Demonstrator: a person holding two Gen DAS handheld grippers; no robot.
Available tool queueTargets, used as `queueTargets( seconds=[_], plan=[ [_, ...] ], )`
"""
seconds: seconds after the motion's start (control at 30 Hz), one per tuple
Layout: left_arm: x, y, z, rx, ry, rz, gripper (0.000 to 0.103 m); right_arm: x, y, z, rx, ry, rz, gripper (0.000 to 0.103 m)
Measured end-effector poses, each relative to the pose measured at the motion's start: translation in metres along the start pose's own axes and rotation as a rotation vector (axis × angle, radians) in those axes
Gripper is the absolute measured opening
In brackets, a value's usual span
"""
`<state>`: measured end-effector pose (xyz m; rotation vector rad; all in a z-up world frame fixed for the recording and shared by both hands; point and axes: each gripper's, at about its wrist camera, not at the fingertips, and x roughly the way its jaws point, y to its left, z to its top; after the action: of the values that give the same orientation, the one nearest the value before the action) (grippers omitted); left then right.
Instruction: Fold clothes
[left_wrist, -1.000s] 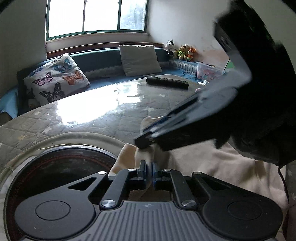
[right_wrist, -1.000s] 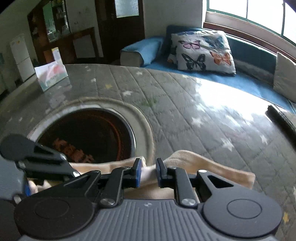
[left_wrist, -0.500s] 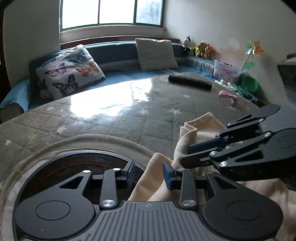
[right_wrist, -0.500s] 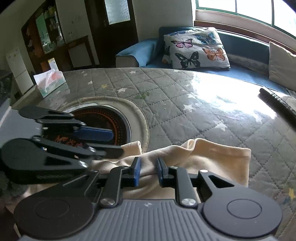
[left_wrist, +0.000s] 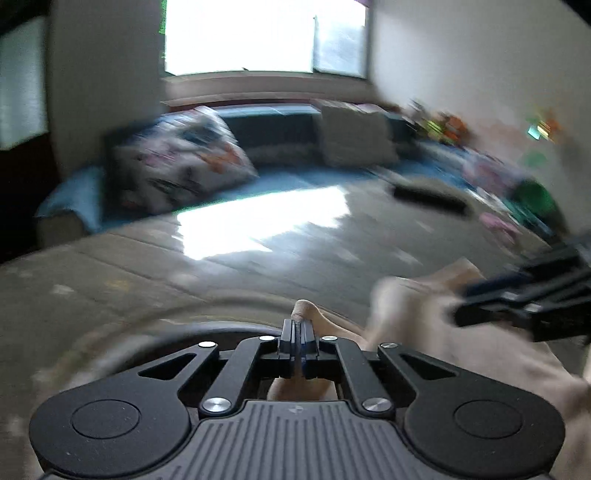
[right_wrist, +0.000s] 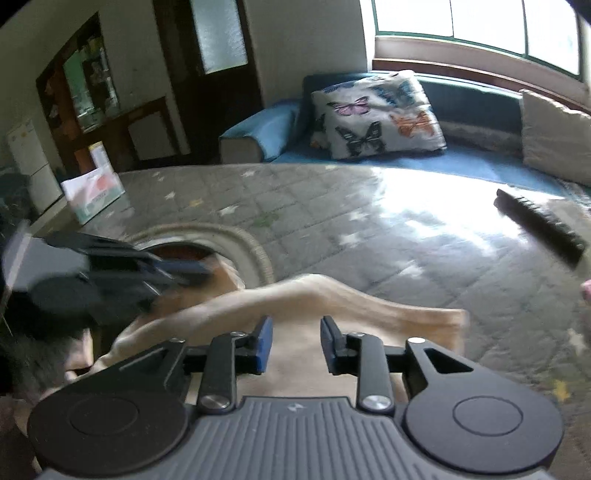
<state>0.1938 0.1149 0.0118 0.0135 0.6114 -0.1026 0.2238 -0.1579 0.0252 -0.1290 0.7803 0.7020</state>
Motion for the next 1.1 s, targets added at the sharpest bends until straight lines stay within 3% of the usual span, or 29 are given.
queueTargets(
  seconds=[0.07,0.2,0.33,0.53,0.57,0.6,0.63,0.8,0.9,0.97,1.03,1.1],
  plan=[
    [-0.004,0.018,0.002,-0.039,-0.015,0.066,0.003,-0.001,-0.010,0.001,0.015,-0.003,-0.039,0.029],
    [-0.002,0.046,-0.001,-0.087,0.018,0.088,0.003,0.007,-0.041,0.002,0.101,0.000,-0.118,0.029],
    [0.005,0.049,-0.007,-0.080,0.043,0.086,0.003,0.011,-0.059,-0.002,0.159,-0.003,-0.160,0.029],
    [0.012,0.051,-0.009,-0.078,0.067,0.091,0.003,0.030,-0.066,-0.002,0.144,0.021,-0.145,0.028],
    [0.013,0.052,-0.009,-0.075,0.070,0.096,0.003,0.034,-0.065,-0.002,0.133,0.021,-0.161,0.025],
    [0.015,0.052,-0.009,-0.072,0.072,0.100,0.003,0.038,-0.064,-0.001,0.123,0.022,-0.177,0.013],
    [0.016,0.053,-0.009,-0.071,0.074,0.104,0.003,0.039,-0.064,0.000,0.122,0.018,-0.186,0.009],
    [0.025,0.057,-0.009,-0.069,0.093,0.132,0.007,0.046,-0.065,0.006,0.102,0.017,-0.219,0.009],
    [0.023,0.060,-0.008,-0.078,0.096,0.149,0.008,0.044,-0.066,0.010,0.097,0.026,-0.227,0.015],
    [0.015,0.062,-0.007,-0.081,0.089,0.157,0.015,0.036,-0.063,0.009,0.077,0.023,-0.234,0.016],
    [0.004,0.062,-0.005,-0.077,0.079,0.163,0.036,0.028,-0.059,0.009,0.051,0.040,-0.223,0.017],
    [-0.009,0.057,-0.006,-0.061,0.069,0.160,0.046,0.020,-0.051,0.006,0.021,0.058,-0.198,0.025]
  ],
)
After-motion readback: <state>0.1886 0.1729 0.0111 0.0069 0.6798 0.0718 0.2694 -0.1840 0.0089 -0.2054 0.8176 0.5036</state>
